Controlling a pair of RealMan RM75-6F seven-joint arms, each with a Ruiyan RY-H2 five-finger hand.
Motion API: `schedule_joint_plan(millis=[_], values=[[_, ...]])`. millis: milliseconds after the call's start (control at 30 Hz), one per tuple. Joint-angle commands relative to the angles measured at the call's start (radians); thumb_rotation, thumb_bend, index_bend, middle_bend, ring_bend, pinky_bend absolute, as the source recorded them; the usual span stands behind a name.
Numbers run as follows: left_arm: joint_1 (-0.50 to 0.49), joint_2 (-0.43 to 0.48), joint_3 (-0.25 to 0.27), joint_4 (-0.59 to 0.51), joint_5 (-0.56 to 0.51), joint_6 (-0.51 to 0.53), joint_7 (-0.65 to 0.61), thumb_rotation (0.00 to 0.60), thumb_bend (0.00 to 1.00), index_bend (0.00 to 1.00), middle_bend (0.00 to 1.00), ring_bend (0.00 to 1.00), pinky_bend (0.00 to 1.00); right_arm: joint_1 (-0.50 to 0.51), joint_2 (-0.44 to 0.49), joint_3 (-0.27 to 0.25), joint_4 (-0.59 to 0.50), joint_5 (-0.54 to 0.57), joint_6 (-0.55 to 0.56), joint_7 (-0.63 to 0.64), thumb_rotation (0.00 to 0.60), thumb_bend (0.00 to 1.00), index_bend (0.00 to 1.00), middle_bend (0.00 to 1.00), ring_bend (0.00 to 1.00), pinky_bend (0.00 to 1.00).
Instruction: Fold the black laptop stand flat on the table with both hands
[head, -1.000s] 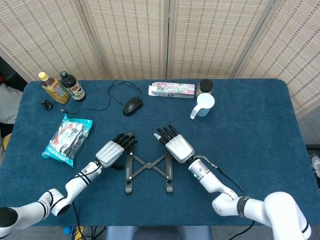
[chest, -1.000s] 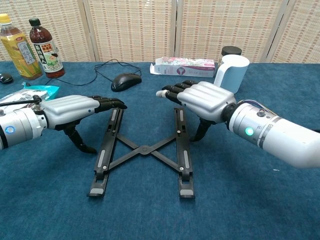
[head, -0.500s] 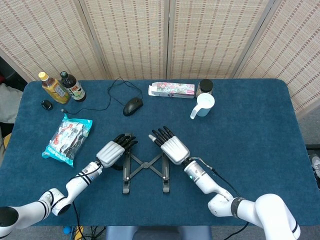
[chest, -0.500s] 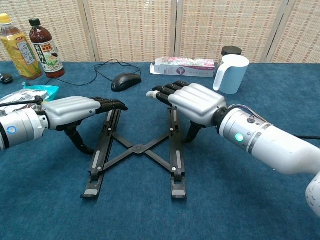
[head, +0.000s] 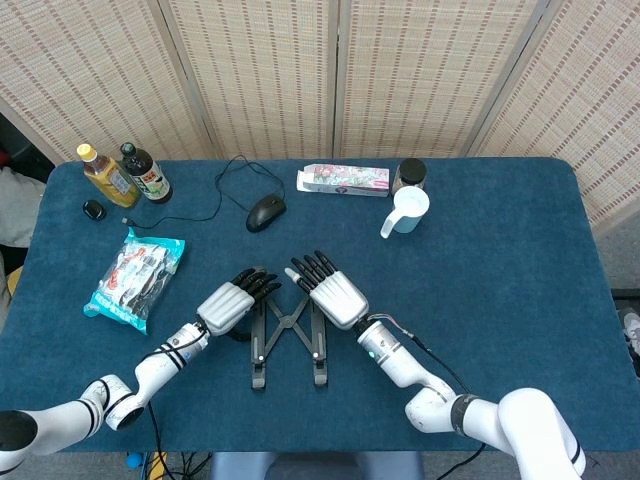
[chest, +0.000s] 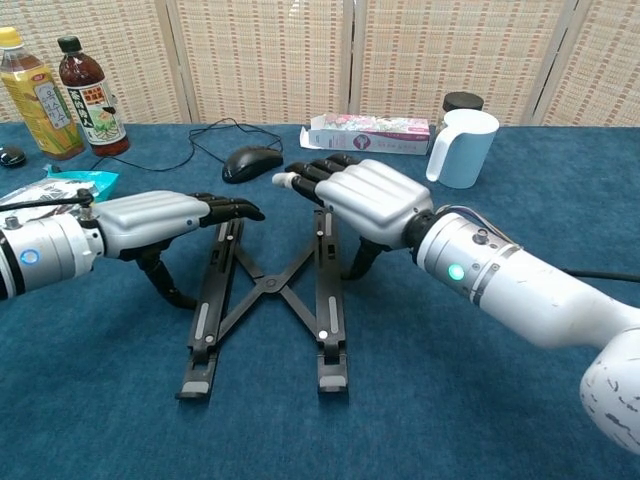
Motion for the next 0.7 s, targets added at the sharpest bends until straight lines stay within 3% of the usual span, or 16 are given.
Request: schedule_joint_plan(millis=[33, 533, 700], values=[[-0.004, 0.002, -0.001, -0.006, 0.001, -0.002, 0.001, 0.600, 0.11, 0.00, 0.00, 0.00, 0.01, 0.006, -0.010, 0.005, -0.003, -0.005, 0.008, 0.008, 0.600, 0.00, 0.00, 0.00, 0.00, 0.00], [-0.031, -0.003, -0.004, -0.028, 0.010, -0.011, 0.004, 0.600, 0.11, 0.00, 0.00, 0.00, 0.01, 0.030, -0.056, 0.028, 0.041, -0.006, 0.019, 0.015, 0.600, 0.00, 0.00, 0.00, 0.00, 0.00], [-0.025, 0.005, -0.009, -0.028, -0.002, -0.005, 0.015, 0.600, 0.11, 0.00, 0.00, 0.00, 0.01, 0.027, -0.032, 0.017, 0.018, -0.012, 0.014, 0.024, 0.600, 0.00, 0.00, 0.00, 0.00, 0.00]])
